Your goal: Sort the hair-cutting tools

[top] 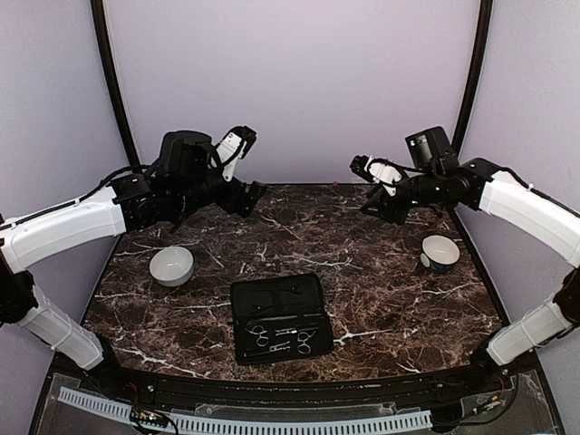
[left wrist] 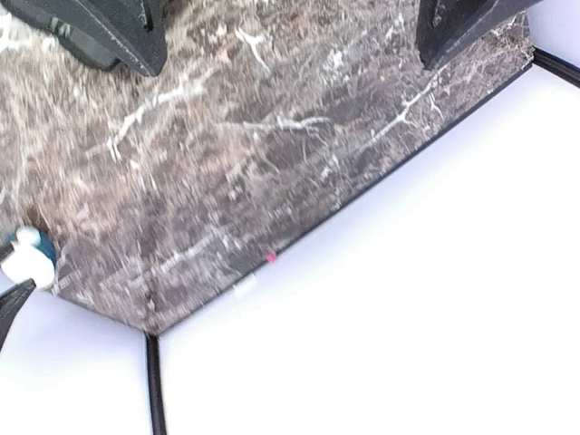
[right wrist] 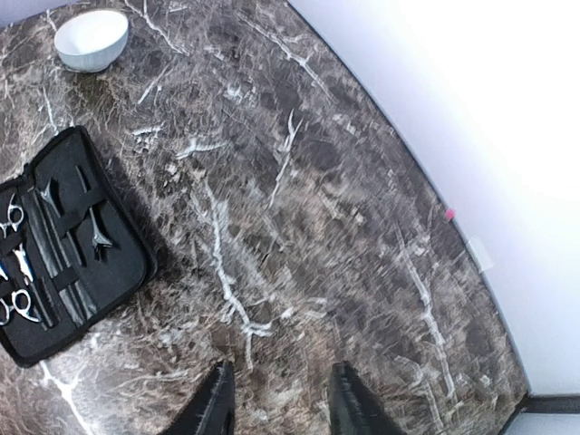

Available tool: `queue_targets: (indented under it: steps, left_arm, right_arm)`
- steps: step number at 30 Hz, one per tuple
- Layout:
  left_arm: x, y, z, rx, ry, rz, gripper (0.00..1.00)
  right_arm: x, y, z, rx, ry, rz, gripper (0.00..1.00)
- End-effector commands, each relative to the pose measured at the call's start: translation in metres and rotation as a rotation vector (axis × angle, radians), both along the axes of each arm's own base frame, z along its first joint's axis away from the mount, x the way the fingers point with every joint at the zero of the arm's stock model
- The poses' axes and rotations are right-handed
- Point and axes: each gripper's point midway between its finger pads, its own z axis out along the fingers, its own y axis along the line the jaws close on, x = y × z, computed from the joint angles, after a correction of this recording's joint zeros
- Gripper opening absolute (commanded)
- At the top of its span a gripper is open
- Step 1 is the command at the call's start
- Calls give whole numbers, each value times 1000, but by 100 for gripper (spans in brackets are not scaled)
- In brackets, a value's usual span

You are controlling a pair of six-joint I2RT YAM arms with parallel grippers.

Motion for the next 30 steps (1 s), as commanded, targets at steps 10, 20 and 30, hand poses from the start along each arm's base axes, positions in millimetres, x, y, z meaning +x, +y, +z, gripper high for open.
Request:
queue_targets:
  steps: [10, 20, 30]
  left_arm:
    - [-8, 18, -23, -226, 2, -38, 99]
    - [18, 78, -36, -275, -50, 324, 99]
    - [15, 55, -42, -144, -28, 171, 95]
  right_arm:
    - [33, 75, -23, 70, 279, 82, 100]
    - [-4, 131, -99, -98, 368, 305, 99]
    - [-8, 137, -148, -202, 360, 357, 63]
